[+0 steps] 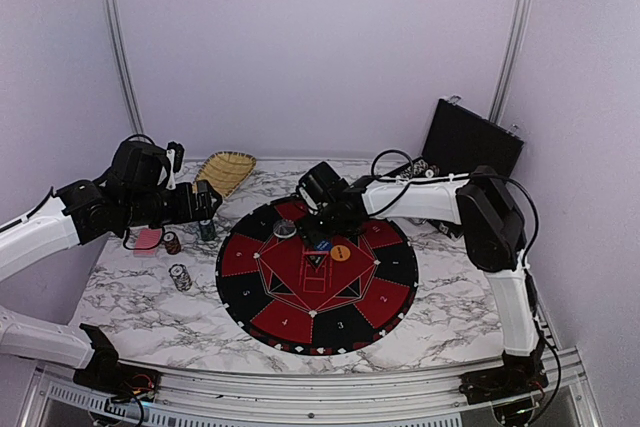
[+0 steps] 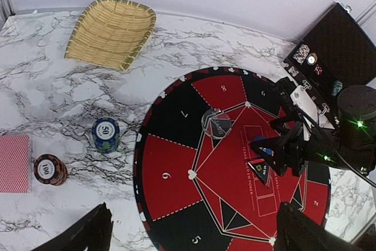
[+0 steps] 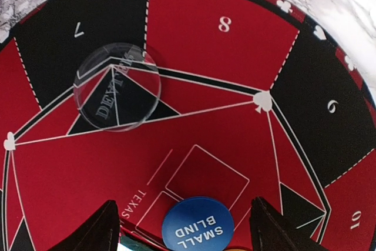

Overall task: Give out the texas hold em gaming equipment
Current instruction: Move the small blind button to position 10.

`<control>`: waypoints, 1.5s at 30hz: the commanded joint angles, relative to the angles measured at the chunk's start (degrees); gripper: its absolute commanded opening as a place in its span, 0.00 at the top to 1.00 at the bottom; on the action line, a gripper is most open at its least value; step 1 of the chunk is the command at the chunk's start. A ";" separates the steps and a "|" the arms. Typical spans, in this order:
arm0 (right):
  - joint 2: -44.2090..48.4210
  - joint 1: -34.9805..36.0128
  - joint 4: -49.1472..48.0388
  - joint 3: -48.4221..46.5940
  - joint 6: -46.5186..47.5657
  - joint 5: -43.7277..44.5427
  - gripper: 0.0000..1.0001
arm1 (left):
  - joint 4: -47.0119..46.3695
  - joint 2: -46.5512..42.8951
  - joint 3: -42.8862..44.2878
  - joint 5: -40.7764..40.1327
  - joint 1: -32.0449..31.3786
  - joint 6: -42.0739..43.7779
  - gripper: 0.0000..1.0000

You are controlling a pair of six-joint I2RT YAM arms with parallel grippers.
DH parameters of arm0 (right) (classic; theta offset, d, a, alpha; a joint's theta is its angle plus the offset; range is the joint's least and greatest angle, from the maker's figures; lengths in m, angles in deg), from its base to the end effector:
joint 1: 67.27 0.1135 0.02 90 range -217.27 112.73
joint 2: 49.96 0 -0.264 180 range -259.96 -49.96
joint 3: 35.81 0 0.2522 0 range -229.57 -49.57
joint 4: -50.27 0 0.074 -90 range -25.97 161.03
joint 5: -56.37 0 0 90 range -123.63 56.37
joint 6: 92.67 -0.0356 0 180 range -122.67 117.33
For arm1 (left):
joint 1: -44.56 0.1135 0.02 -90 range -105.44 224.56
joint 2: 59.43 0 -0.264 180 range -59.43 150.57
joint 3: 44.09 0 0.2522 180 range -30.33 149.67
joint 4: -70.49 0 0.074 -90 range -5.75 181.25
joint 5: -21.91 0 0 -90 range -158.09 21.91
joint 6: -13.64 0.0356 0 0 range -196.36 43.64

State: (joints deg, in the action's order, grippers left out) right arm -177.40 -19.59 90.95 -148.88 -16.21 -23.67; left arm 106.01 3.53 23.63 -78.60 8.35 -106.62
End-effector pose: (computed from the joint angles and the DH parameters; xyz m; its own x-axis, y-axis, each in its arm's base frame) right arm 0.3326 0.3561 0.1711 -0.6914 -0.4168 -0.5901 -0.5140 0.8578 -0.0037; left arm 0.2015 -0.1395 0.3138 -0.5854 -0.1855 -0.7892 0.1845 0.9175 -0.3525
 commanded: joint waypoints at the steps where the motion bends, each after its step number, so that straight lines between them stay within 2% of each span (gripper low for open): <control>1: -1.63 -1.21 -1.79 1.62 -1.88 -0.02 0.28 | 0.22 -0.29 1.48 0.42 0.26 0.12 0.01; 17: 0.12 -1.53 -4.05 7.44 -3.18 -2.00 0.35 | 0.12 0.47 1.42 0.88 0.26 -0.14 0.01; 27: 3.56 -1.49 -5.17 12.16 -4.43 -2.36 0.44 | -0.38 1.20 1.42 1.01 0.26 -0.32 0.01; 33: 2.70 -0.89 -3.23 10.56 -3.75 -0.14 0.51 | -0.67 1.38 1.26 1.07 0.26 -0.41 0.01; 45: -1.26 -0.84 -2.19 4.97 -3.07 -0.04 0.46 | -0.96 1.30 0.99 1.19 0.26 -0.41 0.01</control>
State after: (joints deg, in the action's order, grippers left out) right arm -176.74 -20.62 87.32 -141.47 -19.40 -23.80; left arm 105.95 5.02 23.63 -77.57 8.35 -107.04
